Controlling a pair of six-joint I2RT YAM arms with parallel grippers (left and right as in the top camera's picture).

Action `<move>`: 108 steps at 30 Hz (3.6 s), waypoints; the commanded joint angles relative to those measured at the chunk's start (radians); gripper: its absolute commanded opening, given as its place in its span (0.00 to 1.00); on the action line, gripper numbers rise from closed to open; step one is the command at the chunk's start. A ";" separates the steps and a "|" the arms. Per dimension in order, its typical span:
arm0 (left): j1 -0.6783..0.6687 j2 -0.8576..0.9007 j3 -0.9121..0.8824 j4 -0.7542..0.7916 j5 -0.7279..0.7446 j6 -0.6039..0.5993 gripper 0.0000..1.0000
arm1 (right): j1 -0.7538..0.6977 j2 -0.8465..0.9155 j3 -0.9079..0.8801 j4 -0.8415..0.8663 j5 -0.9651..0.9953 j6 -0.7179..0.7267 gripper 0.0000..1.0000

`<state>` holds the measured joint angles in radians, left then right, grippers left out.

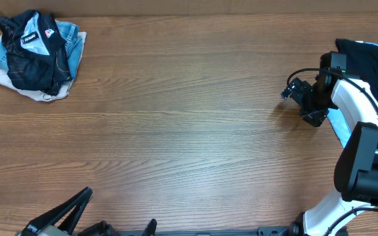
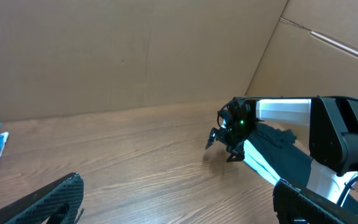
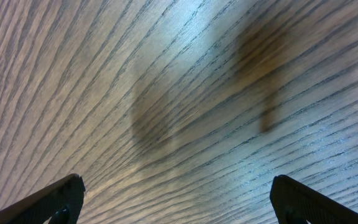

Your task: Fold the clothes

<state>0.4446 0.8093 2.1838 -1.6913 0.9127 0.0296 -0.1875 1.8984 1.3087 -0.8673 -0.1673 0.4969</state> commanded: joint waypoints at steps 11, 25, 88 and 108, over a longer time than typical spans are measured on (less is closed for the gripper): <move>-0.006 -0.003 -0.049 0.002 -0.026 -0.003 1.00 | 0.000 -0.032 -0.005 0.003 0.010 -0.003 1.00; -0.143 -0.166 -0.433 0.271 -0.254 -0.389 1.00 | 0.000 -0.032 -0.005 0.003 0.010 -0.003 1.00; -0.516 -0.806 -2.179 1.616 -0.960 -0.183 1.00 | 0.000 -0.032 -0.005 0.003 0.010 -0.003 1.00; -0.515 -0.805 -2.179 1.617 -0.957 -0.182 1.00 | 0.000 -0.032 -0.005 0.003 0.010 -0.003 1.00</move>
<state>-0.0662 0.0147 0.0082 -0.0765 -0.0315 -0.1753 -0.1875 1.8984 1.3067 -0.8680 -0.1677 0.4969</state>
